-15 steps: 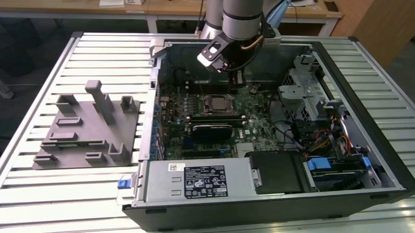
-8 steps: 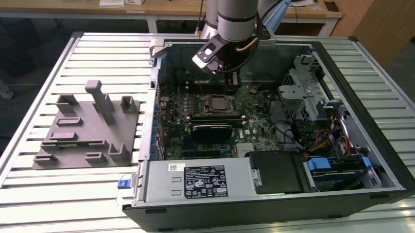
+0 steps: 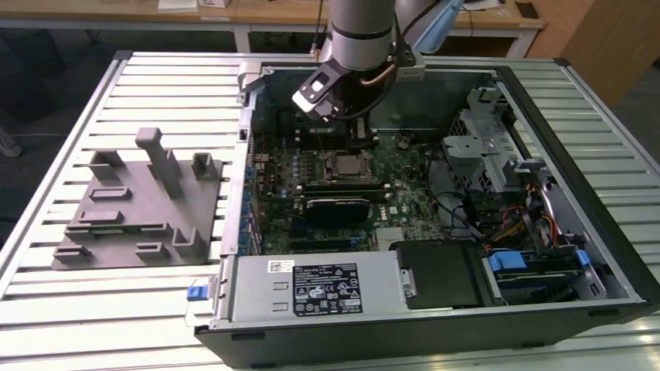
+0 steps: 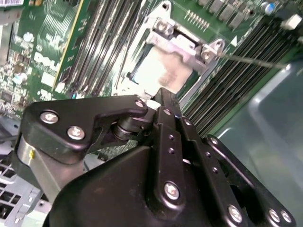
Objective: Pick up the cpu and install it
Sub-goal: 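Close the cpu cover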
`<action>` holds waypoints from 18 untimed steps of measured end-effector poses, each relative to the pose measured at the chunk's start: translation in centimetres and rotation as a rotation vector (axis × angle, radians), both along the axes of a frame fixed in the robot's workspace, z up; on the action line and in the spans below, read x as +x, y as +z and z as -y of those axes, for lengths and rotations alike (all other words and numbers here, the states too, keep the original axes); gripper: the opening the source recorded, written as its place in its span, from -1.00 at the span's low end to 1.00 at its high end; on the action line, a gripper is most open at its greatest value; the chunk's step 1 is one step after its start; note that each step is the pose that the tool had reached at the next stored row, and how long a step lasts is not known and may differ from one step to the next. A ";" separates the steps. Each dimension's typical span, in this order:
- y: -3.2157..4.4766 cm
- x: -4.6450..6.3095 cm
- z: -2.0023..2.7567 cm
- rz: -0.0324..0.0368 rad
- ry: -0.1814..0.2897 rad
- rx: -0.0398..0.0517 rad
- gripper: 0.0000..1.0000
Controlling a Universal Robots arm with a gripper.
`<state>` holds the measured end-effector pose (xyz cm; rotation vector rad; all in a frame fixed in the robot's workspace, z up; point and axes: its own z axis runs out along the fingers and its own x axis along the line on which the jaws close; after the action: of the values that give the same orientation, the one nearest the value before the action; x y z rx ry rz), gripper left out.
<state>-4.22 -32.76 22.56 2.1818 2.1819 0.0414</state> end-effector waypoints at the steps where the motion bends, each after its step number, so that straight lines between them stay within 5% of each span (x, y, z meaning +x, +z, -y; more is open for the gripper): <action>1: -0.09 -0.1 0.01 -0.0001 0.000 -0.0002 -0.79; 18: -0.85 -1.0 0.20 -0.0001 0.007 -0.0002 -0.79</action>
<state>-5.21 -32.96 21.70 2.1739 2.1899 0.0413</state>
